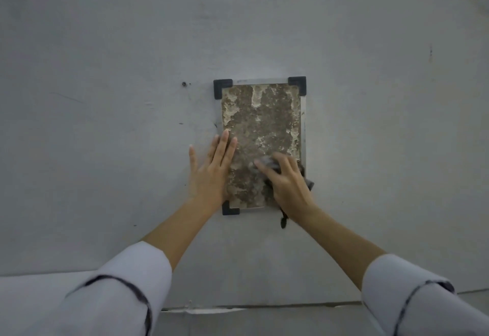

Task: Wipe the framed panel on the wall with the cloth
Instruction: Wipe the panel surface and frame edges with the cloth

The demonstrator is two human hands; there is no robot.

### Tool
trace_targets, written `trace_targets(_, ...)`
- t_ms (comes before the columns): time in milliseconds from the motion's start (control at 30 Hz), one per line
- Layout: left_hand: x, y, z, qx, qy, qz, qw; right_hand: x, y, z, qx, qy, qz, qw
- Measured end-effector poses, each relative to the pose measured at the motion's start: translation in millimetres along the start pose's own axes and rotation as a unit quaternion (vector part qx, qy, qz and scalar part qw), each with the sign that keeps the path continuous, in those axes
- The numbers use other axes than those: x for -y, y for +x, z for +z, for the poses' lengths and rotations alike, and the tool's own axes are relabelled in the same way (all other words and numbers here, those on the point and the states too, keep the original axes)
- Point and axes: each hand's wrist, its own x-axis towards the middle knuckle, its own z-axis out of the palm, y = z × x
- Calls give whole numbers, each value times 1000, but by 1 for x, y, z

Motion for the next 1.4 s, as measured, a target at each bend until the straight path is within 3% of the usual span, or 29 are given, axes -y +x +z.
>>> trace_targets(167, 5, 1, -2, 2, -19, 26, 1000, 15, 40, 6, -36, -36, 45, 998)
trace_targets(333, 16, 2, -7, 19, -4, 56, 998, 26, -36, 27, 130, -43, -112, 984)
trace_targets(400, 19, 1, -12, 24, 1, 66, 998, 26, -46, 27, 143, -16, -131, 981)
trace_targets(500, 22, -1, -17, 21, -29, 52, 998, 28, -20, 16, 112, 3, -113, 987)
trace_targets(667, 20, 1, -18, 31, -76, 37, 996, 25, 48, 9, -2, -13, 17, 1000)
trace_targets(733, 20, 1, -17, 33, -79, 31, 996, 28, 42, 15, 7, -27, -10, 1000)
trace_targets(867, 18, 2, -22, 41, -85, 18, 995, 41, -13, 26, 122, -18, -140, 982)
trace_targets(933, 17, 2, -24, 37, -93, 7, 995, 40, -20, 26, 142, 6, -150, 978)
trace_targets(1033, 19, 6, -26, 24, -125, -12, 992, 35, 8, 14, 115, 19, -143, 983)
trace_targets(1200, 19, 15, -30, 42, -149, -34, 987, 20, 115, -16, -56, 46, 41, 997)
trace_targets(1400, 16, 14, -29, 50, -127, -62, 989, 16, 153, -5, -89, -6, 24, 996)
